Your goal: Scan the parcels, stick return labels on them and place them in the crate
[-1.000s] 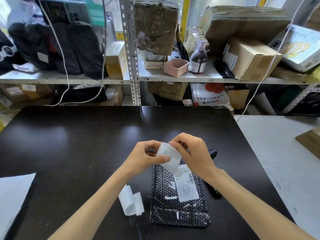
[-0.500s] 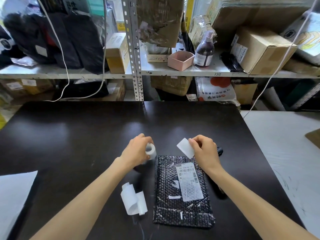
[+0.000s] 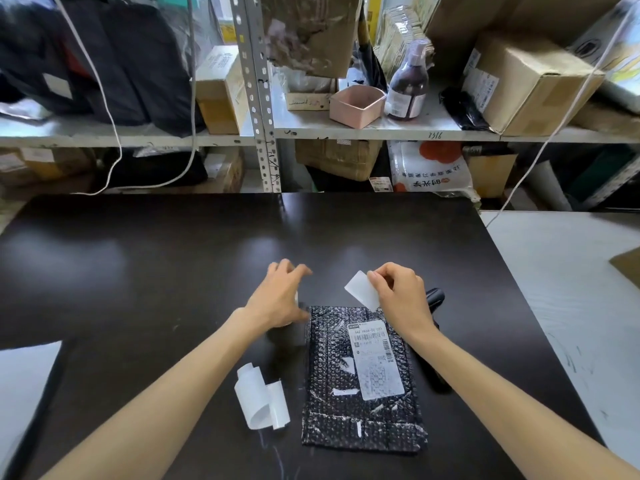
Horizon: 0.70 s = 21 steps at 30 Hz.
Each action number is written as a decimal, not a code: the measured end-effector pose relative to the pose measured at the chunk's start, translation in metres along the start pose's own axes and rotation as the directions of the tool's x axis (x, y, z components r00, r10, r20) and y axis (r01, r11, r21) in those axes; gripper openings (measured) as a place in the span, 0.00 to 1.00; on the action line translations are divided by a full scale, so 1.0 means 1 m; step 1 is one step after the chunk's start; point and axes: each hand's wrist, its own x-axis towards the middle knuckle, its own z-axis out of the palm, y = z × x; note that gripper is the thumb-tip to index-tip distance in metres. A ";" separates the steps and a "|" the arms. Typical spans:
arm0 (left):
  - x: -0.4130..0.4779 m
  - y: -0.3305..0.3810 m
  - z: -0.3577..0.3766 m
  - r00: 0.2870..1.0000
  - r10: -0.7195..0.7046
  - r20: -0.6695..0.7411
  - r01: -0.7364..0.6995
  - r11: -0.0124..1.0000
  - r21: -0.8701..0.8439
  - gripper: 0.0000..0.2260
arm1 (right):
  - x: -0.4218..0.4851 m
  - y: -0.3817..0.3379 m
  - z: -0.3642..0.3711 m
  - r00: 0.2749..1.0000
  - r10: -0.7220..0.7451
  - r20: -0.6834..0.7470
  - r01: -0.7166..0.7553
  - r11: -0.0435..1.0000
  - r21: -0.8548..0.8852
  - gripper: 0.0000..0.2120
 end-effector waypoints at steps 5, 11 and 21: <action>-0.009 0.056 -0.015 0.939 -0.259 0.227 0.338 0.561 -0.756 0.14 | -0.005 -0.014 0.008 0.972 -0.229 -0.059 0.212 0.955 -0.206 0.10; -0.007 0.072 -0.017 0.899 -0.275 0.341 0.381 0.106 -0.919 0.05 | -0.027 -0.010 0.006 0.630 -0.775 0.058 0.688 0.522 -0.505 0.06; -0.024 0.075 -0.007 0.968 -0.176 0.177 0.200 0.126 -0.972 0.05 | -0.037 0.006 -0.006 0.988 0.142 0.064 -0.155 0.859 0.489 0.07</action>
